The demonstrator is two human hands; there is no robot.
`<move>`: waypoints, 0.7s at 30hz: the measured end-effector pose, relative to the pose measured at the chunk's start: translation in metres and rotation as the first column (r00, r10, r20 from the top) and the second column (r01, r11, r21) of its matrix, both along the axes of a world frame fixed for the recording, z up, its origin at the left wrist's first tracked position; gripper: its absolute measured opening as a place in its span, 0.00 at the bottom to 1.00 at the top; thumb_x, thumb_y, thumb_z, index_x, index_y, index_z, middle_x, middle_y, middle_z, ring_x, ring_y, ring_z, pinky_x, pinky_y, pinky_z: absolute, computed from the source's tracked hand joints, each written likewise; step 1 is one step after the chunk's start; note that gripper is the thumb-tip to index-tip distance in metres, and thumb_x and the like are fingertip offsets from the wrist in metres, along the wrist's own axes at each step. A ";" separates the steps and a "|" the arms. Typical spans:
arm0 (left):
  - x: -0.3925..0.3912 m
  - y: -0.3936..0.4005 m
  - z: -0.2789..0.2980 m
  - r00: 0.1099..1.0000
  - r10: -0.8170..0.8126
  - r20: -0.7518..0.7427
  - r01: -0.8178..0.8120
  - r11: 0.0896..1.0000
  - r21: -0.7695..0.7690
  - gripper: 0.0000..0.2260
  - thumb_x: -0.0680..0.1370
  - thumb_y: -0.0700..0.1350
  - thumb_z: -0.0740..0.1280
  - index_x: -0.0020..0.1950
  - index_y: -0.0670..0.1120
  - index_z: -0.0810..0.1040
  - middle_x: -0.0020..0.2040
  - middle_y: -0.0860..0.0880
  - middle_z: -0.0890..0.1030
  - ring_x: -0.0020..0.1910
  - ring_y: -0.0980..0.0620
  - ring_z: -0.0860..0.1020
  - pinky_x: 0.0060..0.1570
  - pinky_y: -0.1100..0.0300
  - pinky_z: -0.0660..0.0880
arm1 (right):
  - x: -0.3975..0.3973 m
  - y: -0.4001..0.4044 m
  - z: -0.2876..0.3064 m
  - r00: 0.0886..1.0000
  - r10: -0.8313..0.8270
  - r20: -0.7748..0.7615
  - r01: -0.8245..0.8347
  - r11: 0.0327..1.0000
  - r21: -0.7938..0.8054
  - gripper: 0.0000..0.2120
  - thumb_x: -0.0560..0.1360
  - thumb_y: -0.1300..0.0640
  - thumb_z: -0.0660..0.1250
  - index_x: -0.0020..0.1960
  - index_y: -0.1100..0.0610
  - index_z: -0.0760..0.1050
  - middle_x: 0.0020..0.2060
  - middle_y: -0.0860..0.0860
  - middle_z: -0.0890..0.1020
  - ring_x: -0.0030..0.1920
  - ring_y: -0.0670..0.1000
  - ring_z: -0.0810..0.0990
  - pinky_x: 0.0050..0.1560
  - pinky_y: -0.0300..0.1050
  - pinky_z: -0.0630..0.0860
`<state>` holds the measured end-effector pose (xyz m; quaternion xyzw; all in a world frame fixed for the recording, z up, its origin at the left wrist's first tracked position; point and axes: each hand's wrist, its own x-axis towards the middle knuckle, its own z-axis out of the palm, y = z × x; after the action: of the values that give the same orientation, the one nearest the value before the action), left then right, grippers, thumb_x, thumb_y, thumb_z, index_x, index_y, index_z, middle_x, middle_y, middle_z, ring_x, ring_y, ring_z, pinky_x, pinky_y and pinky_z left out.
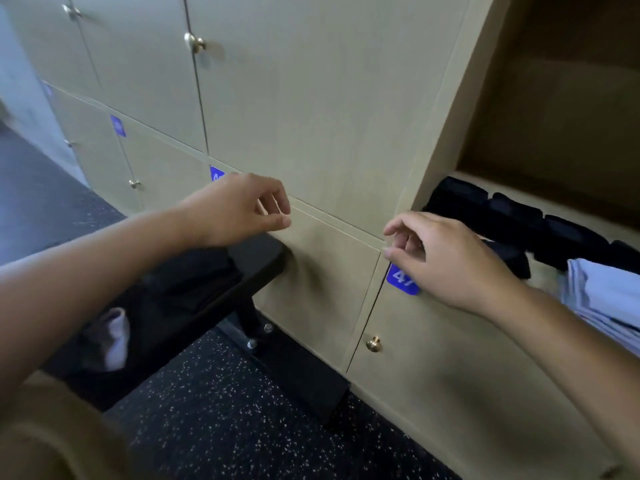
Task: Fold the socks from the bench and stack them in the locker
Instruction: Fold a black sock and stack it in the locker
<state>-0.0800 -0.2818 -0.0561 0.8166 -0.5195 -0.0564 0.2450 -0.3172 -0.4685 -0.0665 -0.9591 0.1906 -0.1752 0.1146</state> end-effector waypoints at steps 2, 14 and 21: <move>0.016 0.013 0.000 0.999 0.028 0.023 -0.030 0.996 0.083 0.02 0.77 0.51 0.73 0.47 0.58 0.81 0.46 0.58 0.83 0.47 0.58 0.81 0.55 0.54 0.78 | 0.010 0.014 -0.001 0.998 0.060 -0.027 -0.060 0.998 0.006 0.08 0.79 0.44 0.66 0.56 0.44 0.74 0.45 0.40 0.78 0.46 0.42 0.77 0.48 0.48 0.77; 0.079 0.065 -0.040 0.979 0.175 0.101 -0.202 0.851 0.485 0.35 0.71 0.55 0.79 0.74 0.50 0.70 0.66 0.46 0.72 0.65 0.44 0.73 0.65 0.52 0.70 | 0.058 0.052 -0.012 0.969 0.237 -0.073 -0.232 0.970 0.067 0.06 0.79 0.46 0.68 0.54 0.46 0.77 0.40 0.42 0.79 0.42 0.43 0.78 0.47 0.49 0.79; 0.074 0.060 -0.069 0.960 0.150 0.237 -0.261 0.783 0.565 0.39 0.65 0.65 0.79 0.69 0.52 0.67 0.66 0.48 0.69 0.66 0.43 0.70 0.59 0.48 0.72 | 0.070 0.059 -0.019 0.957 0.258 -0.134 -0.252 0.966 0.058 0.07 0.79 0.45 0.67 0.55 0.45 0.76 0.42 0.42 0.79 0.43 0.43 0.78 0.49 0.50 0.78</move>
<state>-0.0055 -0.2221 -0.1247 0.9055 -0.4035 -0.1144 -0.0641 -0.2476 -0.4091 -0.0860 -0.9831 0.0765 -0.0872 0.1418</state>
